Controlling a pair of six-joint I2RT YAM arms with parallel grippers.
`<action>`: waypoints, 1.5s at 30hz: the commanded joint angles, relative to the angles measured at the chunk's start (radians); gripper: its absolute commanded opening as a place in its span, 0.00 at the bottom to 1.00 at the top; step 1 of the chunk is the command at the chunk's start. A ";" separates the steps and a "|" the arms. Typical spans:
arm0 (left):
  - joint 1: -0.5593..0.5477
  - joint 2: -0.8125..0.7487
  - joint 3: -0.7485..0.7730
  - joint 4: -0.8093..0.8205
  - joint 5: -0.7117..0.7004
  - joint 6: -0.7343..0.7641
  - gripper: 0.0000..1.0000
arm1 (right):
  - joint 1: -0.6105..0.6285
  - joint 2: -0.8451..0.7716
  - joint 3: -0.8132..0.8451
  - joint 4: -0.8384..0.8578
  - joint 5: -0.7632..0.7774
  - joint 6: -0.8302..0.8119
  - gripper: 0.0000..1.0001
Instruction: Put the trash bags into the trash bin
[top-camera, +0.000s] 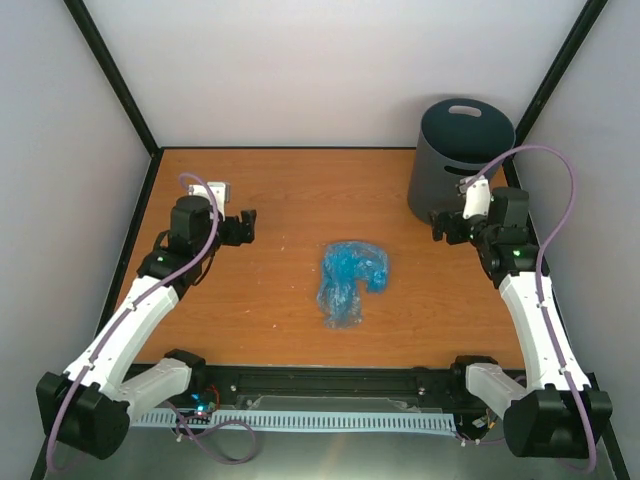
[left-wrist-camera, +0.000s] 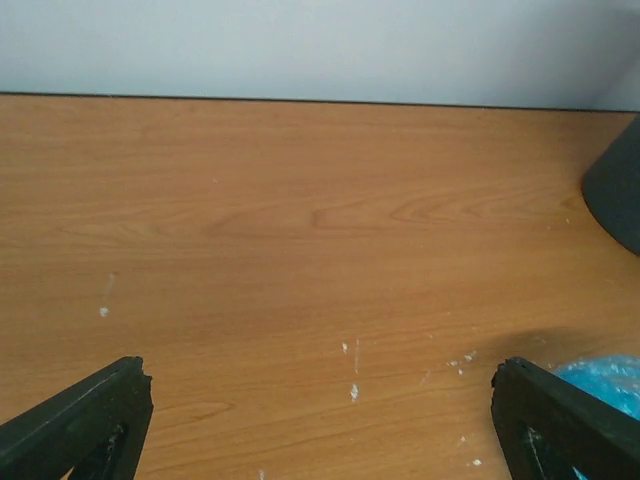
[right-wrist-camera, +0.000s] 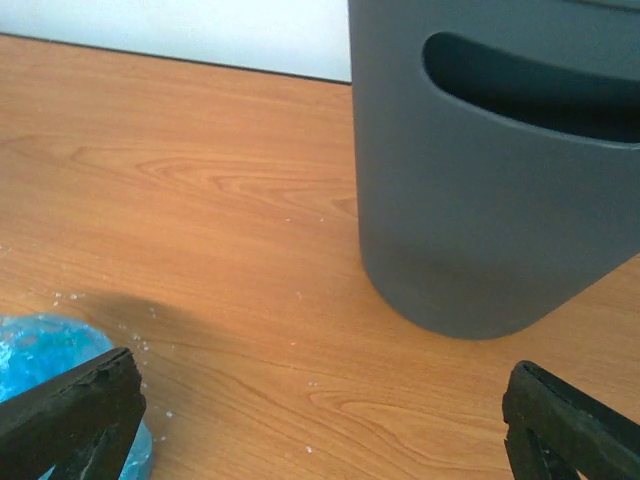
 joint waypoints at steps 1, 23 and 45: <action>-0.013 0.018 -0.025 0.054 0.105 -0.027 0.92 | 0.018 0.010 -0.007 -0.008 -0.025 -0.058 0.98; -0.350 0.100 -0.137 0.162 0.167 0.073 0.79 | 0.035 0.184 -0.006 -0.256 -0.498 -0.398 0.90; -0.425 0.032 -0.291 0.211 0.378 -0.276 0.79 | 0.176 0.394 0.011 -0.318 -0.266 -0.502 0.87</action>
